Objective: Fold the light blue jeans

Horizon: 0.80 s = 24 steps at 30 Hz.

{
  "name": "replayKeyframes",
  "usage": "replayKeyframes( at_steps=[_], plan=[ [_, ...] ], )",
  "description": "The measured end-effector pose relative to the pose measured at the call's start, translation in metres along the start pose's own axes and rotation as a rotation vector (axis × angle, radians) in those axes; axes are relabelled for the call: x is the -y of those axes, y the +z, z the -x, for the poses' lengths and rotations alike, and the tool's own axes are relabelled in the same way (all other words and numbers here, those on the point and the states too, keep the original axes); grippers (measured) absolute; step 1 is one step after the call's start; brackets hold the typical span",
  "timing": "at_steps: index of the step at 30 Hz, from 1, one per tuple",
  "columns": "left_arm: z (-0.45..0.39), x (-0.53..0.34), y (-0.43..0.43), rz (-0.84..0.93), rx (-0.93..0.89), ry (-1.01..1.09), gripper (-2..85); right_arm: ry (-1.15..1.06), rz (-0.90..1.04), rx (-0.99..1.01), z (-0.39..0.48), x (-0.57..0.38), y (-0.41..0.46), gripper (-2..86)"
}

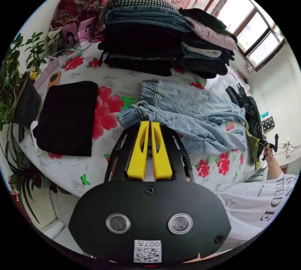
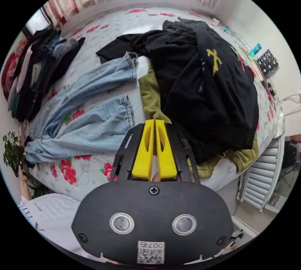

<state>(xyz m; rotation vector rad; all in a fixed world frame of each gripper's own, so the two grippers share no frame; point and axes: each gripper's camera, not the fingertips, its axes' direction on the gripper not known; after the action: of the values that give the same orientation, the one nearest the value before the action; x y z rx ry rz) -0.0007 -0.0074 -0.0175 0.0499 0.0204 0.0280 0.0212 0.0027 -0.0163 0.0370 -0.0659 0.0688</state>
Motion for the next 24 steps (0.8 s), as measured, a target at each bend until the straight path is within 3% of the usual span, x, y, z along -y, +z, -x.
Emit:
replayKeyframes(
  at_steps=[3,5,8,12,18,22,24],
  plan=[
    [-0.007,0.008,-0.035,-0.083,0.004,0.097,-0.8,0.084,-0.033,0.181,-0.042,-0.014,-0.018,0.5],
    [-0.011,0.003,-0.041,-0.069,-0.011,0.131,-0.8,0.085,-0.018,0.191,-0.053,-0.027,-0.016,1.2],
    [-0.011,-0.027,-0.027,0.029,0.055,0.112,-0.7,0.06,0.145,0.142,-0.059,-0.051,0.011,4.2],
    [0.01,-0.088,0.005,0.176,0.142,-0.06,-0.3,-0.094,0.113,0.27,-0.034,-0.086,0.03,5.9],
    [0.049,-0.091,-0.016,-0.001,0.038,-0.261,5.9,-0.175,0.104,0.244,0.005,-0.063,0.061,7.5],
    [0.055,-0.047,0.014,0.083,0.055,-0.2,8.6,-0.118,0.216,0.193,0.012,-0.042,0.099,6.6],
    [0.06,-0.03,0.037,0.143,0.048,-0.216,8.9,-0.081,0.209,0.052,0.017,-0.039,0.101,3.9]
  ],
)
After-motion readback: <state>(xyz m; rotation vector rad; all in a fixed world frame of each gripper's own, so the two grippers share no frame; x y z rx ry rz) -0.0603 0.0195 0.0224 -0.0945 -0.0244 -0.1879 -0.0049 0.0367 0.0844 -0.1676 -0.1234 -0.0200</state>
